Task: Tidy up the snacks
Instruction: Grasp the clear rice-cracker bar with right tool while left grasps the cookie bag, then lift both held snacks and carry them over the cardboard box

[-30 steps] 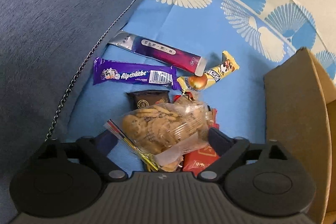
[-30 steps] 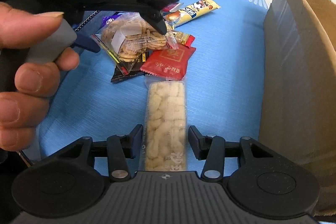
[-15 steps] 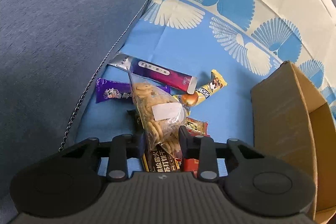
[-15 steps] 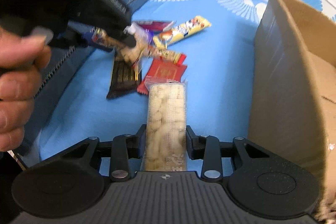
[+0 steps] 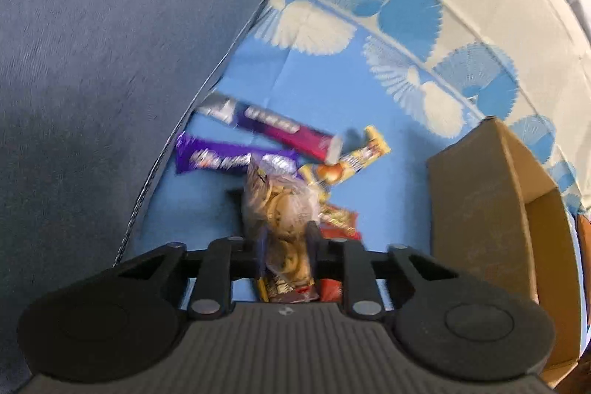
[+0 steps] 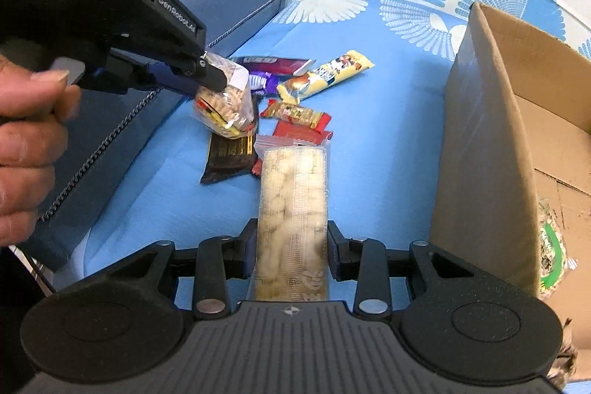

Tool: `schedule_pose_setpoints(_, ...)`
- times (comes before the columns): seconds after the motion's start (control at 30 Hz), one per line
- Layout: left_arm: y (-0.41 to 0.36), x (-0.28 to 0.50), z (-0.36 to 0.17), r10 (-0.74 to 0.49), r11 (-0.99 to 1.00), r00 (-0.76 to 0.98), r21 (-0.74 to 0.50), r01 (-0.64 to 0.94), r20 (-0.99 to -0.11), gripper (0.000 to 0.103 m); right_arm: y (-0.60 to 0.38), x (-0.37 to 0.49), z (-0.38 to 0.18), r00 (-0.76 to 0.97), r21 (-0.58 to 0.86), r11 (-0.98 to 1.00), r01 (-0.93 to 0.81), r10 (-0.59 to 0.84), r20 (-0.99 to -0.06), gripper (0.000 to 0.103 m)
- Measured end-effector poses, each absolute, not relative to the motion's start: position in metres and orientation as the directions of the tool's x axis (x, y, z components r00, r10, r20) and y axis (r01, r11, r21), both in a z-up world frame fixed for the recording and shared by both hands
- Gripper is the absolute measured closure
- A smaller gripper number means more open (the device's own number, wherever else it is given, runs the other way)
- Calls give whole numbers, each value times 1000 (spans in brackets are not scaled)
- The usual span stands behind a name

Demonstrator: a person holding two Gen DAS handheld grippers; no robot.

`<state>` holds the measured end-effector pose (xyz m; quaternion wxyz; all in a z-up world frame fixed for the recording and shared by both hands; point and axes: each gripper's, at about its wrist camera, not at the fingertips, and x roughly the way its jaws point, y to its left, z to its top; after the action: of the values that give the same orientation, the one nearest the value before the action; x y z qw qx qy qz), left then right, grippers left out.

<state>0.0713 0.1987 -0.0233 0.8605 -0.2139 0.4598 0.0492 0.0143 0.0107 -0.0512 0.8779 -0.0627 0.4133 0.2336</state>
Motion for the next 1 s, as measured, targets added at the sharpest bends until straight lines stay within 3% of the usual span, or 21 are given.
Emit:
schedule_pose_setpoints(0.07,202,72,-27,-95,893,560,-319,-318,-823,44,13,16,-54,531,89,879,-468,360,-767,65)
schedule_pose_setpoints(0.13,204,74,-31,-96,879,548,-329,-345,-831,32,14,17,-56,524,89,878,-470,358,-773,65)
schedule_pose_setpoints(0.33,203,83,-48,-107,853,499,-337,-398,-860,30,17,19,-58,502,105,876,-471,364,-784,65)
schedule_pose_setpoints(0.4,201,86,-50,-96,851,498,-330,-407,-862,31,17,21,-59,498,107,876,-470,364,-787,65)
schedule_pose_setpoints(0.5,198,86,-49,-92,858,520,-332,-391,-849,55,18,23,-60,500,101,877,-470,358,-788,65)
schedule_pose_setpoints(0.63,197,82,-40,-66,878,548,-309,-365,-834,66,14,25,-59,515,99,884,-458,354,-780,65)
schedule_pose_setpoints(1.0,198,61,-2,-73,898,661,-337,-282,-747,70,1,16,-27,570,133,879,-458,405,-715,65)
